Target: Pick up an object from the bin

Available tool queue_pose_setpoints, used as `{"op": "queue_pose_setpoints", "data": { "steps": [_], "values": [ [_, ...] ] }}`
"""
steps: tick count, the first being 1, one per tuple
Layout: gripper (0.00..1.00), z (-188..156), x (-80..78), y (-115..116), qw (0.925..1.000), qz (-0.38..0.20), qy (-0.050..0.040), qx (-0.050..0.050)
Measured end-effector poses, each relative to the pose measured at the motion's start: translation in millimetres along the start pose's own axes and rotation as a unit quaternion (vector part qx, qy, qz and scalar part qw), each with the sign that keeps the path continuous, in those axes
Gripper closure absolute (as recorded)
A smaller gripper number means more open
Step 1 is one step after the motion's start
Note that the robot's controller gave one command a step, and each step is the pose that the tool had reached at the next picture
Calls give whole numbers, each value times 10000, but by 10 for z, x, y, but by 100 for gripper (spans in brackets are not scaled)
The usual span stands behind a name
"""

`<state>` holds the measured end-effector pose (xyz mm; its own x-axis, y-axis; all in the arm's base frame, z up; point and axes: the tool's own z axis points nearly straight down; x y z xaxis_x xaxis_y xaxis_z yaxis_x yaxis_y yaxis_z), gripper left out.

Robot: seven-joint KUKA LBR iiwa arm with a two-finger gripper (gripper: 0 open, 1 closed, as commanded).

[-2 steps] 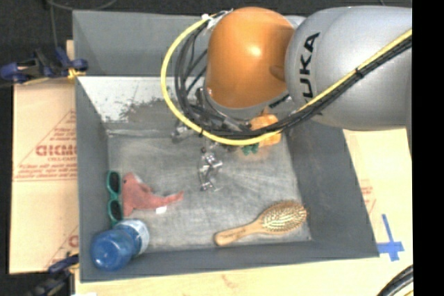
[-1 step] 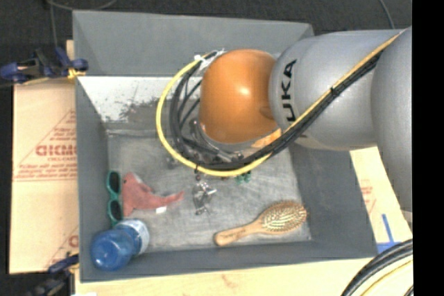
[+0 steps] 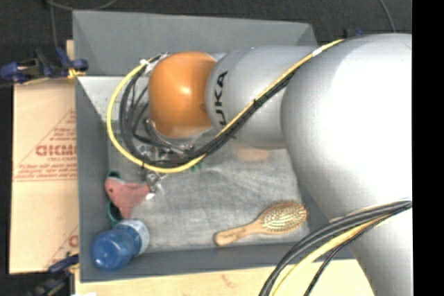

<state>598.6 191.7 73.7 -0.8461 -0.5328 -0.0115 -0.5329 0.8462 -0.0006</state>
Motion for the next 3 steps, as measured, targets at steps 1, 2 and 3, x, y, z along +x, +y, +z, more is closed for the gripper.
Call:
{"op": "queue_pose_setpoints", "data": {
  "steps": [1, 2, 3],
  "values": [
    [100, 0, 0, 0, 10000, 5, 0, -2],
    [100, -545, 175, 40, 9999, -95, 70, -4],
    [100, -664, 173, -25, 10000, -46, -15, 10]
  ]
}}
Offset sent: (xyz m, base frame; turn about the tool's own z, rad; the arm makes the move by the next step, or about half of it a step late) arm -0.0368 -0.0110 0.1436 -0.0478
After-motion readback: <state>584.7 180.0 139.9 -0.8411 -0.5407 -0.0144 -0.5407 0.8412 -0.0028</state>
